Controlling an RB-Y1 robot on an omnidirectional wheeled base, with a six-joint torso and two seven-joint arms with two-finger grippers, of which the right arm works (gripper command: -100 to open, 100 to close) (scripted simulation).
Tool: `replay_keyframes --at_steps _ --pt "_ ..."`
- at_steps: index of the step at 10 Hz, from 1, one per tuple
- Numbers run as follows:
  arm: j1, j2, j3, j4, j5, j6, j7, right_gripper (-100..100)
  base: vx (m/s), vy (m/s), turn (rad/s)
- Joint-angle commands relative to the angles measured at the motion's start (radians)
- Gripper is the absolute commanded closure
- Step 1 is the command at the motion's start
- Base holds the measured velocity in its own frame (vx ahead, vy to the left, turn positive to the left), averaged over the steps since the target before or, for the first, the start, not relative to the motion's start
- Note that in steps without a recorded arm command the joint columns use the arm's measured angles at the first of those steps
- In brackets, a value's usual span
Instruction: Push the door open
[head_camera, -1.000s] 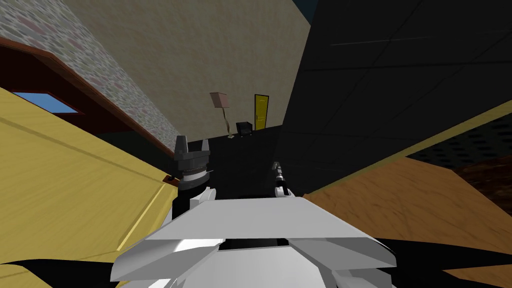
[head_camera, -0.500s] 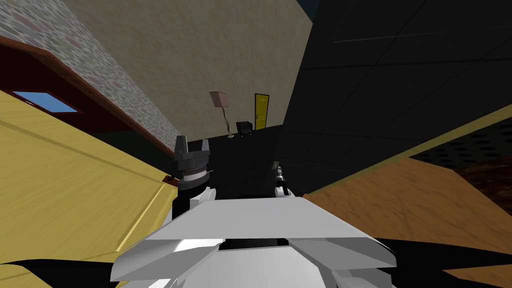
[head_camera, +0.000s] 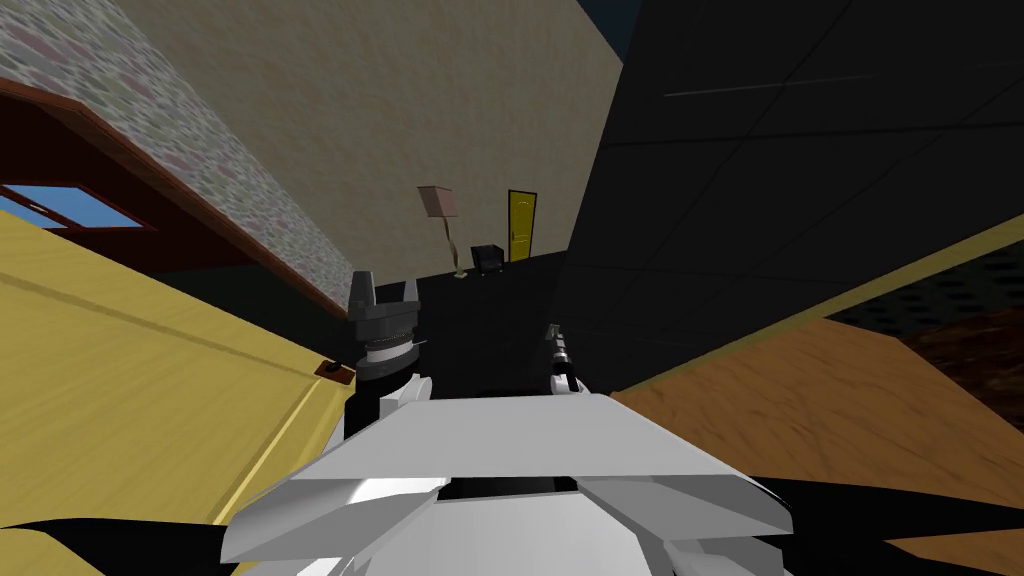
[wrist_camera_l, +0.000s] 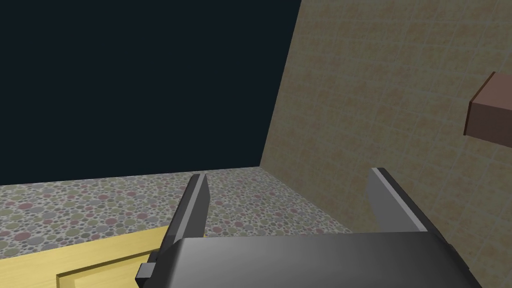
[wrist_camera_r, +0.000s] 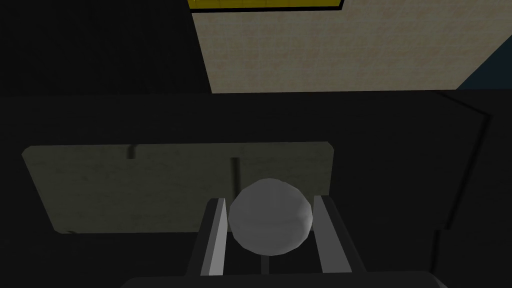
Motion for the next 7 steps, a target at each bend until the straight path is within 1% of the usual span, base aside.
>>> replay_keyframes --at_steps 1,3,4,5,7 --pt "-0.005 -0.01 -0.018 -0.009 -0.009 -0.003 0.004 100 0.194 0.047 -0.041" --pt "-0.008 -0.015 -0.043 -0.008 -0.024 0.001 0.012 100 0.184 0.046 -0.058" --pt "-0.01 -0.016 -0.057 -0.007 -0.032 0.003 0.016 100 0.244 0.065 -0.098" --pt "-0.011 -0.017 -0.07 -0.007 -0.04 0.005 0.02 100 0.232 0.07 -0.081" --pt "-0.014 -0.016 -0.094 -0.006 -0.054 0.009 0.027 100 0.175 0.073 -0.065"
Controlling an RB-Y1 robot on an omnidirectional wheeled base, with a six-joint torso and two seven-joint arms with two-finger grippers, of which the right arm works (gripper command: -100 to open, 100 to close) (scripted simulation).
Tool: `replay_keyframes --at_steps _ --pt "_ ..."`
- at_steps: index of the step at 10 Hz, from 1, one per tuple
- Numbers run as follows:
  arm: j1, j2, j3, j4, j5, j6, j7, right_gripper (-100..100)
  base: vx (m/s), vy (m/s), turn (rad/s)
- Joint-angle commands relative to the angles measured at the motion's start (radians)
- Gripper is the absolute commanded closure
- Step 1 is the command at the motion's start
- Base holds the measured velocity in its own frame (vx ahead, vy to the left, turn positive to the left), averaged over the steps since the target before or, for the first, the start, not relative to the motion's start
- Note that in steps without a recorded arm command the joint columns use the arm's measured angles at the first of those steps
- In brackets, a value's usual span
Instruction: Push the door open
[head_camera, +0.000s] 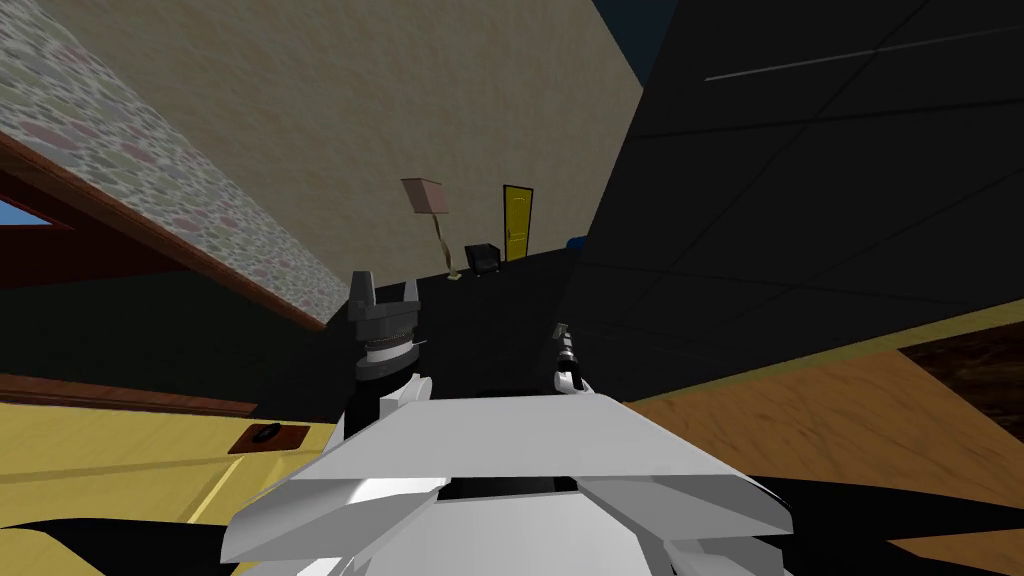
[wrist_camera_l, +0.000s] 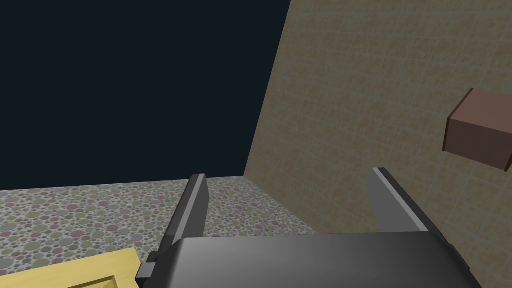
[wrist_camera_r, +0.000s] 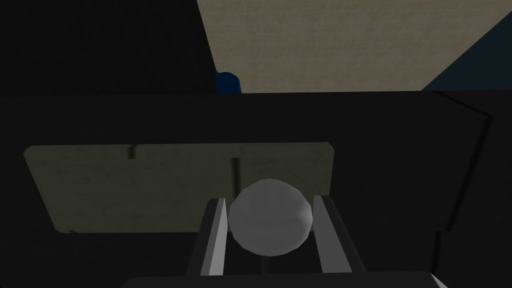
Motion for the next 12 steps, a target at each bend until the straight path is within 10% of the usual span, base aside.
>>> replay_keyframes --at_steps 1,12 --pt "-0.008 -0.007 -0.021 0.011 -0.012 -0.004 0.001 100 0.162 0.079 -0.068" --pt "-0.001 -0.023 -0.126 0.013 -0.076 -0.007 0.043 100 0.196 0.024 -0.049"
